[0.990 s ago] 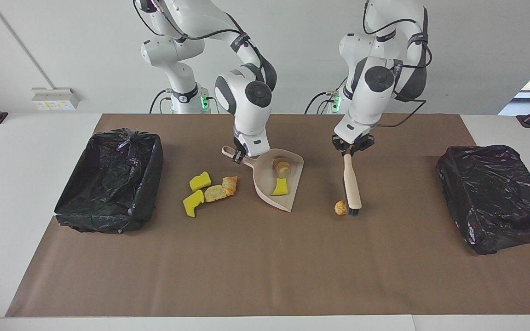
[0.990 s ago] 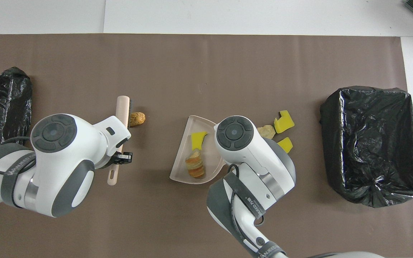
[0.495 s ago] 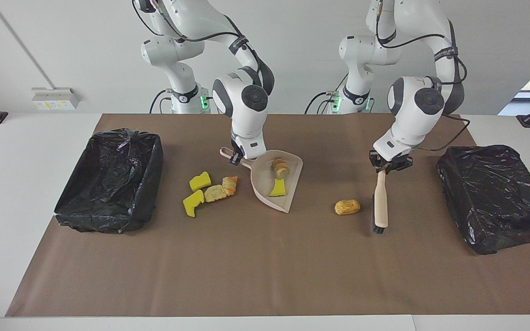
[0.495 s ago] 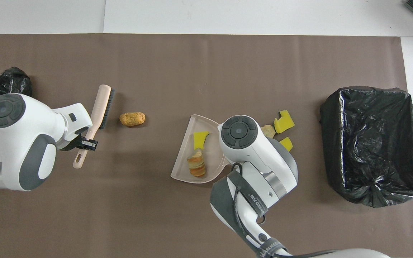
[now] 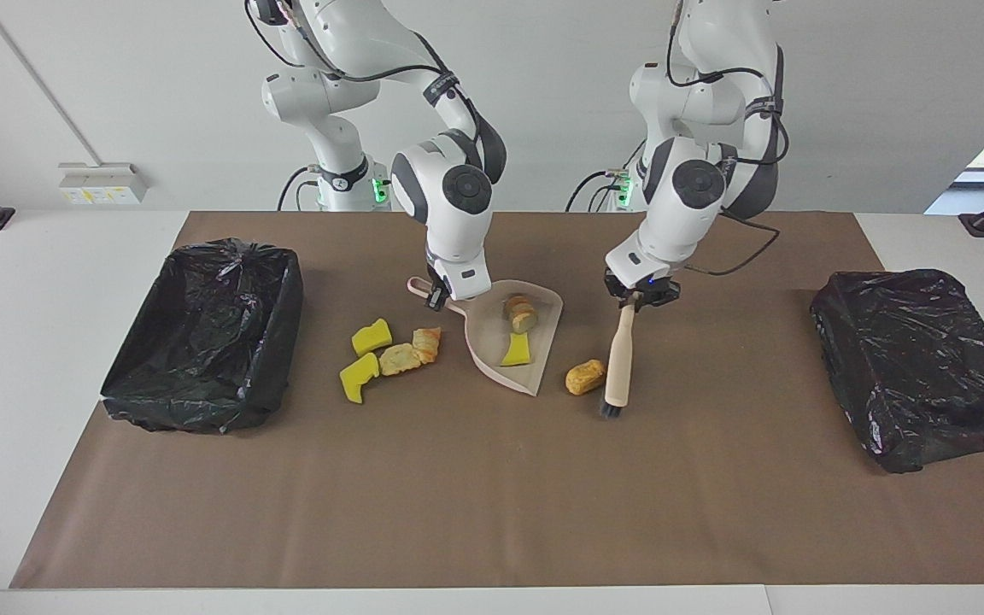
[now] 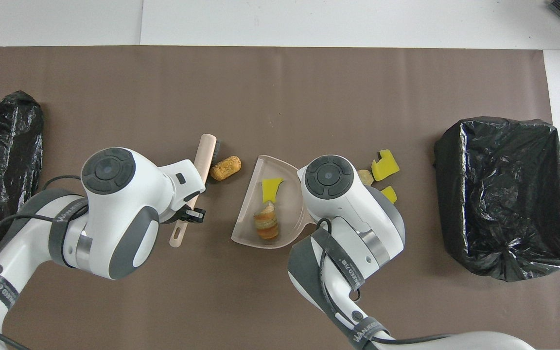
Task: Sweep and dump trash in bin
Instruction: 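Sweep the bread pieces into the dustpan with the left gripper's brush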
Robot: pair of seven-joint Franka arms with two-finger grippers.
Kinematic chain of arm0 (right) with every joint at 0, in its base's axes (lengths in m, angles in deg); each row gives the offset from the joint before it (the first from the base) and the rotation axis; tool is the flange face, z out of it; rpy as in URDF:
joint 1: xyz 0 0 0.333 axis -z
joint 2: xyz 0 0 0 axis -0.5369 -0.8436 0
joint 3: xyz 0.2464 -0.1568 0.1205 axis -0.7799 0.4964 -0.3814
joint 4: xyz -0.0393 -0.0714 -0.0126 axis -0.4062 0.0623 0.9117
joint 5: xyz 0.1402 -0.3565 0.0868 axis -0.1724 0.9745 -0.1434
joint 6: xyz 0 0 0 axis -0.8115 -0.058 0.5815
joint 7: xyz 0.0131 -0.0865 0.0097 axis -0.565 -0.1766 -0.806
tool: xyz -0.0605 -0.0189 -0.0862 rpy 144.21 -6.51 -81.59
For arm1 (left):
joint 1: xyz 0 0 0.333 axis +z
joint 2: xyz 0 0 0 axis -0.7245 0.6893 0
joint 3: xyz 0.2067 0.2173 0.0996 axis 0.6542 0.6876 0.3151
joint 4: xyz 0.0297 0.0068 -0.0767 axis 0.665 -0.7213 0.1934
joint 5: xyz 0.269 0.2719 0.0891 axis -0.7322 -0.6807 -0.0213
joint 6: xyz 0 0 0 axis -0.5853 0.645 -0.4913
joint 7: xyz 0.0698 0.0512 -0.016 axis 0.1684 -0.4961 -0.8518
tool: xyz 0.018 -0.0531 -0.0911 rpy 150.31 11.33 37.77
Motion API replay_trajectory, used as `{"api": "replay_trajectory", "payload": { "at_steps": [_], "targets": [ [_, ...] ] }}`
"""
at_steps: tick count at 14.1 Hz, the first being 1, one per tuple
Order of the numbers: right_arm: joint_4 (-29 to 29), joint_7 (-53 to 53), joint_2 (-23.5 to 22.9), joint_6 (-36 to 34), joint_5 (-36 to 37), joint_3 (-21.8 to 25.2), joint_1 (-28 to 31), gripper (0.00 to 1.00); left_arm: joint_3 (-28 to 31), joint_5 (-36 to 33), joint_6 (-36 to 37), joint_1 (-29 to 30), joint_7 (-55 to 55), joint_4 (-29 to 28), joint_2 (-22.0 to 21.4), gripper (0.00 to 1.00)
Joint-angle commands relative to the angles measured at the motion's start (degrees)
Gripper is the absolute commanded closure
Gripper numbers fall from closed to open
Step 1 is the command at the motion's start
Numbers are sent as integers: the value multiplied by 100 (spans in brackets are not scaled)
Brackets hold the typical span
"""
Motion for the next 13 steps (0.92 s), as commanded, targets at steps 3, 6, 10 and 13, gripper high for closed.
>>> {"api": "replay_trajectory", "payload": {
  "at_steps": [3,6,10,13],
  "targets": [
    [-60,-199,-38,146,-131,-52,98,100,93,132,283,-1085,-1338,-211,-412,100],
    [-68,-191,-38,137,-131,-52,98,100,6,228,765,-1094,-1348,-176,-481,100],
    [-60,-173,-38,128,-131,-52,98,100,-30,264,1505,-1541,-1470,-211,-859,100],
    [-60,-138,-38,120,-131,-43,98,100,-13,281,1924,-1595,-1848,-211,-1157,100]
  ]
}}
